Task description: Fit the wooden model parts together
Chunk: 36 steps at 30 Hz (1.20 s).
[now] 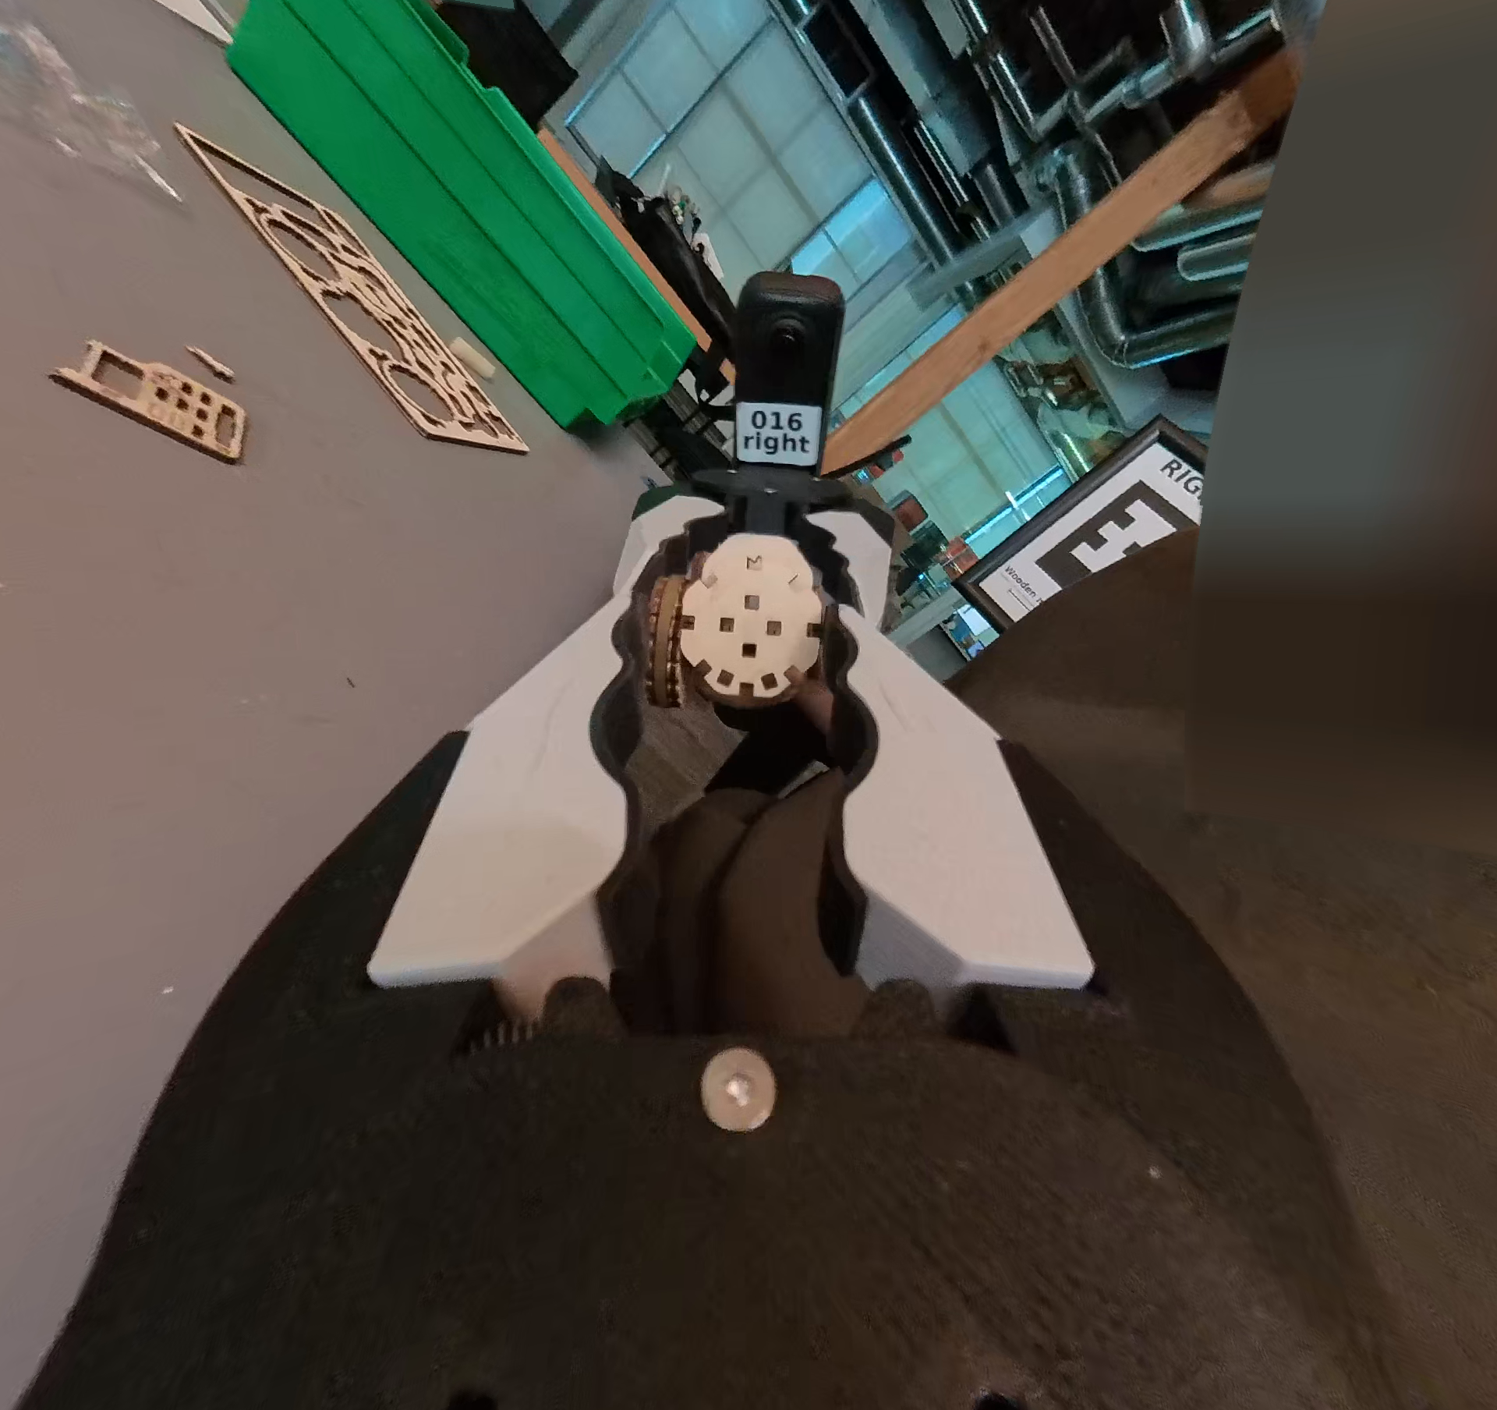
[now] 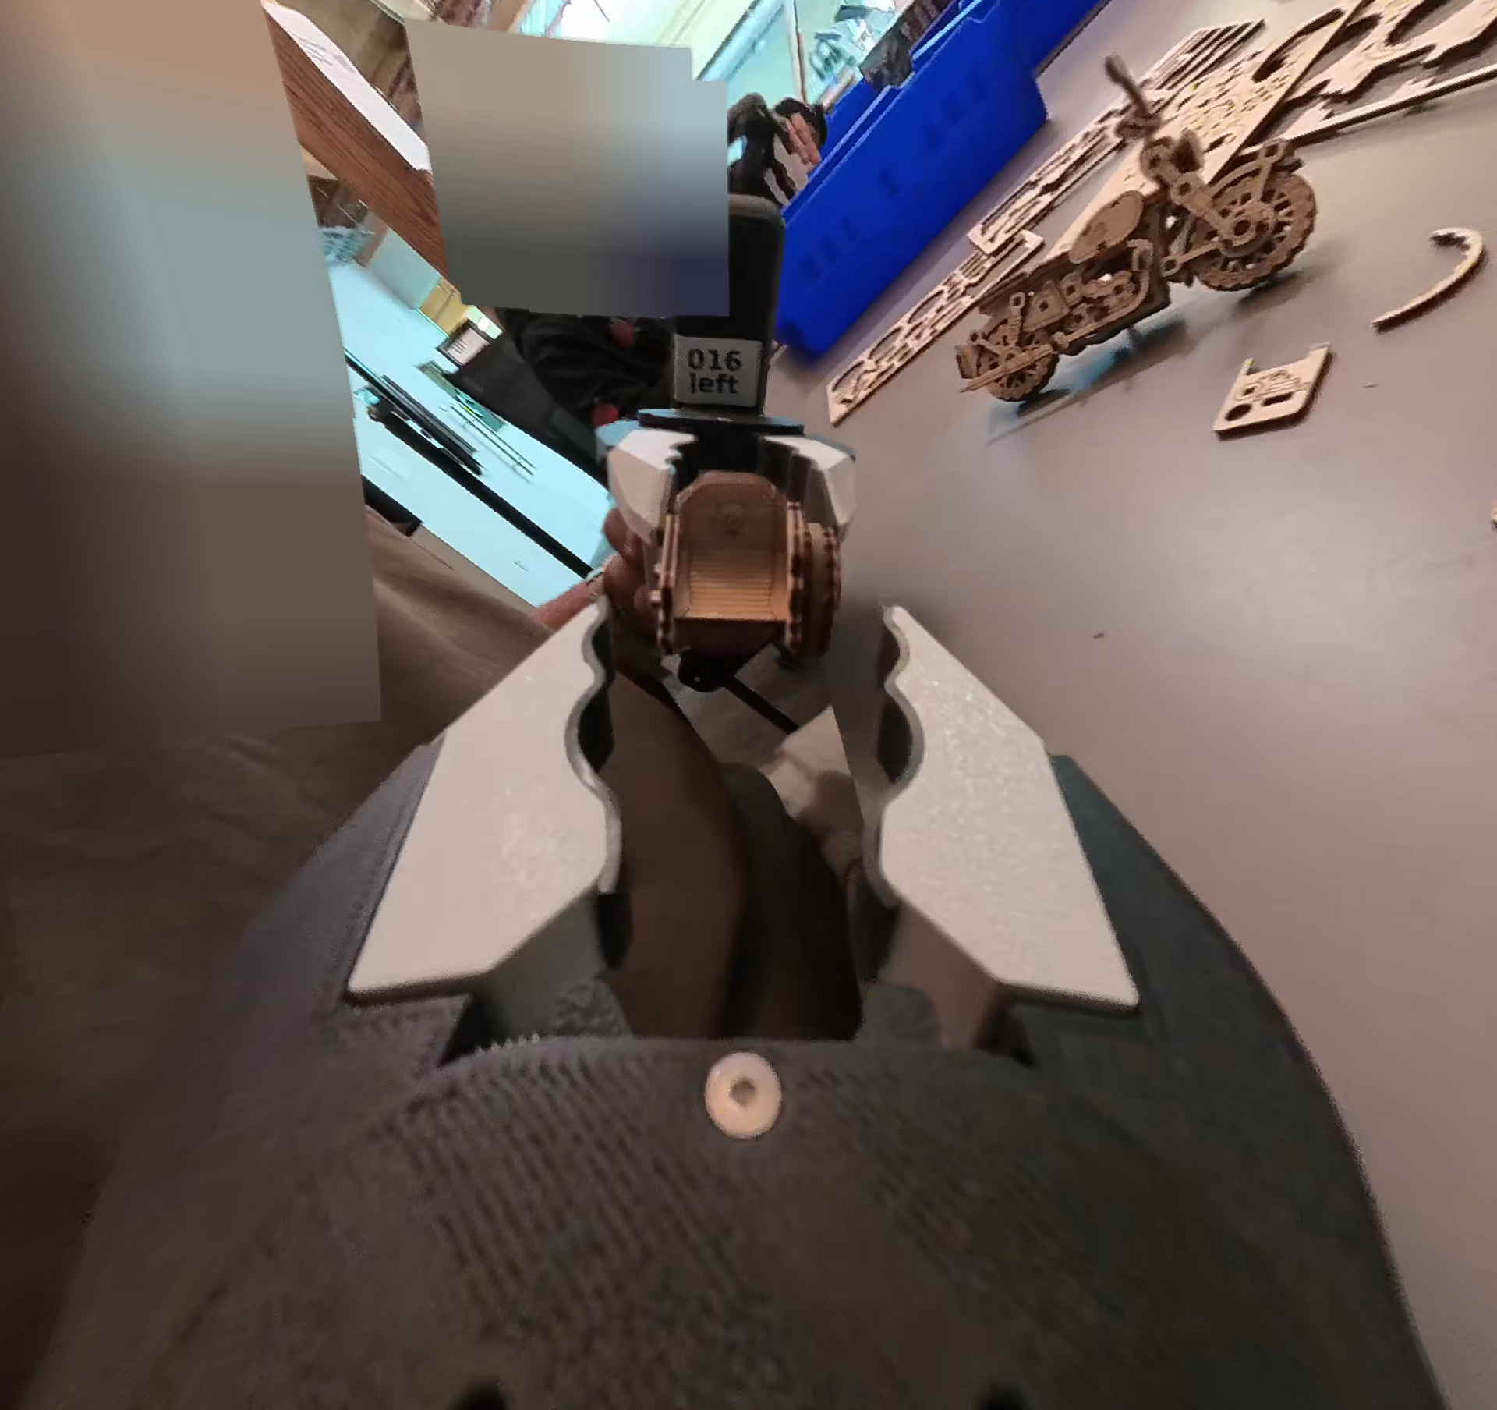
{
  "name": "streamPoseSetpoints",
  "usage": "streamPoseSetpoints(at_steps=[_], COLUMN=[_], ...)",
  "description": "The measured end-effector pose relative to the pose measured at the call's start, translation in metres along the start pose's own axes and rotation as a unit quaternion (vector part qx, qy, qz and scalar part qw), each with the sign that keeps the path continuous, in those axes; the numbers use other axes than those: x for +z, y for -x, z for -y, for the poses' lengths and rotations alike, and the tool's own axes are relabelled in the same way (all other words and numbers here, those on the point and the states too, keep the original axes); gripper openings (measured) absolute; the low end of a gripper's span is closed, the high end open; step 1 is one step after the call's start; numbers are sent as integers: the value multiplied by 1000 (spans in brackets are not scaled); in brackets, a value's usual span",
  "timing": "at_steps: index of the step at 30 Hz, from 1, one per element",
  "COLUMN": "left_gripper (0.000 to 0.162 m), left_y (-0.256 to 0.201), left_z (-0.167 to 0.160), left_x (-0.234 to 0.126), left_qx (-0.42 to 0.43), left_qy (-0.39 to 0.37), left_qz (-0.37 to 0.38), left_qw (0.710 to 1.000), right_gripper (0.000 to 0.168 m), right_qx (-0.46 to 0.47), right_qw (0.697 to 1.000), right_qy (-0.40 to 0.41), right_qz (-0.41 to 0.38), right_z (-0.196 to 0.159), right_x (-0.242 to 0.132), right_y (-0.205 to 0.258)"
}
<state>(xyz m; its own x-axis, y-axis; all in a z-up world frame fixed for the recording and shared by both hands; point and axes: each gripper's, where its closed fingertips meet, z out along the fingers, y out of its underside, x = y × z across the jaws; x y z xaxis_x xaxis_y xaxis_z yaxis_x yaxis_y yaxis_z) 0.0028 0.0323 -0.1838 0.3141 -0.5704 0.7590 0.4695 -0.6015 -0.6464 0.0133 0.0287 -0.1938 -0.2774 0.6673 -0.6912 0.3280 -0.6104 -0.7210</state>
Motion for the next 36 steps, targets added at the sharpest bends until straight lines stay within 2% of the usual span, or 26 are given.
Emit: streamPoseSetpoints(at_steps=[6, 11, 20, 27, 31, 34, 36], left_gripper=[39, 40, 40, 41, 53, 47, 33], left_y=[4, 4, -1, -2, -1, 3, 4], left_z=[-2, 1, 10, 8, 13, 17, 18], left_x=[1, 2, 3, 5, 1, -4, -5], left_qx=[15, 18, 11, 16, 20, 47, 79], left_qy=[6, -8, -51, -47, -55, -64, -65], left_qz=[18, 23, 16, 19, 24, 50, 72], left_qw=[1000, 1000, 999, 999, 998, 996, 992], right_gripper=[56, 47, 46, 45, 45, 45, 45], right_qx=[-38, -33, -42, -52, -58, -58, -59], right_qw=[998, 999, 998, 997, 995, 993, 991], right_qy=[37, 4, -33, -47, -63, -78, -87], right_qz=[-43, -38, -41, -40, -55, -72, -87], right_z=[-12, -3, 9, 13, 19, 24, 27], right_x=[5, 4, 7, 3, -2, -9, -13], right_y=[-8, -5, -2, 0, -4, -9, -13])
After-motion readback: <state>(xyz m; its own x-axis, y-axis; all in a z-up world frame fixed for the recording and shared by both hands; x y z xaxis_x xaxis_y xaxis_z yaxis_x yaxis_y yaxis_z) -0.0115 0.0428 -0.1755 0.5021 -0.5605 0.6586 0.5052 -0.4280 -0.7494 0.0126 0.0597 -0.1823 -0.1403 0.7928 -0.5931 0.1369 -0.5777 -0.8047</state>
